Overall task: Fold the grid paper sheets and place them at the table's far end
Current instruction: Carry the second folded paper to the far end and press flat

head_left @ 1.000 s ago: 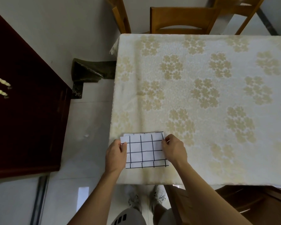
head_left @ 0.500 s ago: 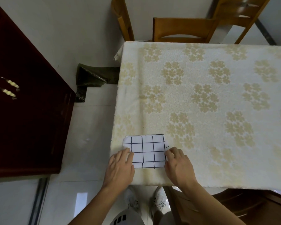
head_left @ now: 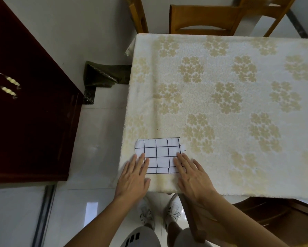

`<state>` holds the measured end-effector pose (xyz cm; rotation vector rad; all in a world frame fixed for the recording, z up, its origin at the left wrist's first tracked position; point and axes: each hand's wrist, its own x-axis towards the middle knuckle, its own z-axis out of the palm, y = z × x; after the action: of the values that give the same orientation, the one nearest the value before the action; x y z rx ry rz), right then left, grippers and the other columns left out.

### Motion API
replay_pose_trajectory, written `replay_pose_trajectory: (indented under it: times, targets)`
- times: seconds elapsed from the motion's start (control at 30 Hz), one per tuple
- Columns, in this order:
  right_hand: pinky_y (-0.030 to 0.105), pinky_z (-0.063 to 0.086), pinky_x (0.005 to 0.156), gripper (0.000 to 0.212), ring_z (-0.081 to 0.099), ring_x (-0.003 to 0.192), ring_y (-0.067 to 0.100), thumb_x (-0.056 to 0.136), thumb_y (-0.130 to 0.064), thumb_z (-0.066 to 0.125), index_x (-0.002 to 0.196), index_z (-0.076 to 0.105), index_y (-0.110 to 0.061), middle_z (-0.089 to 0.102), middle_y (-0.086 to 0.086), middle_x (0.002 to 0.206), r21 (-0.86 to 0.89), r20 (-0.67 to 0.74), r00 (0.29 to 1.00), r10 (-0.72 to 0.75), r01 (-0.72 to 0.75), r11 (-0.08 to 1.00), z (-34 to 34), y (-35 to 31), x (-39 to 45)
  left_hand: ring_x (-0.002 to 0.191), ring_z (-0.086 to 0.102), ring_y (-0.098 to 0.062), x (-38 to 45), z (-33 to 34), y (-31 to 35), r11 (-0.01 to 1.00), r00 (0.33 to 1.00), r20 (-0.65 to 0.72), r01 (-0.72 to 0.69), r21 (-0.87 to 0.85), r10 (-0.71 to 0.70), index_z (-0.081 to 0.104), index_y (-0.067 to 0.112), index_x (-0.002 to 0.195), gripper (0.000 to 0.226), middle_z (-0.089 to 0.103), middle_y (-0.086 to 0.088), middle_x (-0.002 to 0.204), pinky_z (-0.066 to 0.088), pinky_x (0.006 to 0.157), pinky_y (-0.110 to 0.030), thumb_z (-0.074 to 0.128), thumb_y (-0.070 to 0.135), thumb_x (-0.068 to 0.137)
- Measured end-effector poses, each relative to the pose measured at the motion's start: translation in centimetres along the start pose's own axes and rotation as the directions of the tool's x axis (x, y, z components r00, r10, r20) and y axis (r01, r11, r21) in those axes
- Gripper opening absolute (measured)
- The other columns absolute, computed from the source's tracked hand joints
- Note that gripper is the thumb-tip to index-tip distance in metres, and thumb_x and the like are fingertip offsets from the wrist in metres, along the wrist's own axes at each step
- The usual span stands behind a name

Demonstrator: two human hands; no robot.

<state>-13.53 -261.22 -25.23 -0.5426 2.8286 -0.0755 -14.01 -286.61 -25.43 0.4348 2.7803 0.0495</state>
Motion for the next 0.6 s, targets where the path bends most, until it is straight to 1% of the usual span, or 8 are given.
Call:
replay_pose_trajectory:
  times: [0.07, 0.13, 0.3, 0.37, 0.43, 0.47, 0.53, 0.6]
  targets:
    - [0.045, 0.033, 0.116, 0.067, 0.035, 0.144, 0.027, 0.091, -0.043, 0.036, 0.150, 0.039, -0.010, 0.036, 0.013, 0.157, -0.011, 0.013, 1.000, 0.012, -0.012, 1.000, 0.3, -0.1, -0.2, 0.144, 0.031, -0.030, -0.1, 0.1, 0.1, 1.000, 1.000, 0.015, 0.000, 0.004, 0.000, 0.031, 0.014, 0.149, 0.066, 0.032, -0.009, 0.157, 0.026, 0.116, -0.045, 0.032, 0.046, 0.091]
    - [0.047, 0.040, 0.110, 0.068, 0.037, 0.143, 0.028, 0.090, -0.043, 0.038, 0.149, 0.041, -0.010, 0.038, 0.013, 0.156, -0.004, 0.021, 0.999, 0.024, -0.024, 1.000, 0.4, -0.2, -0.3, 0.144, 0.032, -0.030, -0.1, 0.1, 0.3, 1.000, 1.000, 0.027, -0.001, 0.014, 0.000, 0.034, 0.014, 0.148, 0.065, 0.033, -0.010, 0.156, 0.021, 0.111, -0.045, 0.032, 0.045, 0.090]
    - [0.046, 0.039, 0.108, 0.071, 0.037, 0.142, 0.029, 0.086, -0.043, 0.037, 0.149, 0.040, -0.009, 0.038, 0.014, 0.155, -0.010, 0.034, 0.998, 0.043, -0.043, 0.999, 0.6, -0.6, -0.6, 0.145, 0.030, -0.030, -0.3, 0.6, 0.5, 1.000, 1.000, 0.017, 0.011, 0.003, -0.011, 0.033, 0.016, 0.148, 0.065, 0.031, -0.009, 0.157, 0.028, 0.117, -0.049, 0.029, 0.047, 0.091]
    - [0.047, 0.042, 0.106, 0.072, 0.039, 0.142, 0.030, 0.085, -0.042, 0.036, 0.149, 0.041, -0.009, 0.039, 0.014, 0.155, -0.005, 0.030, 0.998, 0.050, -0.049, 0.999, 0.6, -0.6, -0.7, 0.147, 0.022, -0.029, -0.5, 0.5, 0.7, 1.000, 0.999, 0.024, 0.026, -0.014, -0.025, 0.023, 0.019, 0.151, 0.066, 0.022, -0.008, 0.161, 0.027, 0.116, -0.049, 0.023, 0.048, 0.092]
    - [0.047, 0.043, 0.105, 0.072, 0.039, 0.141, 0.030, 0.084, -0.041, 0.036, 0.149, 0.040, -0.009, 0.039, 0.014, 0.155, 0.003, 0.028, 0.998, 0.052, -0.053, 0.999, 0.6, -0.7, -0.9, 0.150, 0.003, -0.029, -0.7, 0.6, 0.7, 1.000, 0.999, 0.049, 0.007, 0.002, -0.007, 0.006, 0.021, 0.153, 0.067, 0.000, -0.006, 0.163, 0.013, 0.119, -0.048, 0.010, 0.049, 0.092]
    - [0.047, 0.043, 0.106, 0.073, 0.039, 0.142, 0.030, 0.084, -0.041, 0.036, 0.149, 0.039, -0.009, 0.039, 0.014, 0.155, 0.007, 0.028, 0.998, 0.050, -0.050, 0.999, 0.6, -0.8, -1.0, 0.150, 0.000, -0.029, -0.7, 0.6, 0.7, 1.000, 0.999, 0.050, 0.007, 0.010, -0.008, 0.003, 0.021, 0.153, 0.068, -0.003, -0.005, 0.163, 0.010, 0.120, -0.048, 0.008, 0.049, 0.091]
    - [0.047, 0.041, 0.108, 0.073, 0.035, 0.144, 0.031, 0.085, -0.040, 0.037, 0.151, 0.036, -0.009, 0.035, 0.014, 0.157, 0.011, 0.020, 0.999, 0.042, -0.042, 0.999, 0.6, -0.8, -1.2, 0.149, 0.015, -0.030, -0.9, 0.2, 0.9, 1.000, 1.000, 0.017, 0.014, 0.026, -0.015, 0.021, 0.018, 0.153, 0.067, 0.015, -0.009, 0.162, 0.016, 0.121, -0.050, 0.020, 0.047, 0.093]
    - [0.047, 0.035, 0.112, 0.074, 0.029, 0.146, 0.030, 0.086, -0.038, 0.040, 0.153, 0.031, -0.009, 0.029, 0.013, 0.160, 0.005, 0.007, 0.999, 0.041, -0.041, 0.999, 0.7, -0.9, -1.4, 0.146, 0.026, -0.031, -1.1, 0.2, 1.0, 1.000, 1.000, 0.014, -0.001, 0.030, 0.000, 0.033, 0.014, 0.150, 0.066, 0.027, -0.012, 0.159, 0.020, 0.114, -0.051, 0.031, 0.045, 0.092]
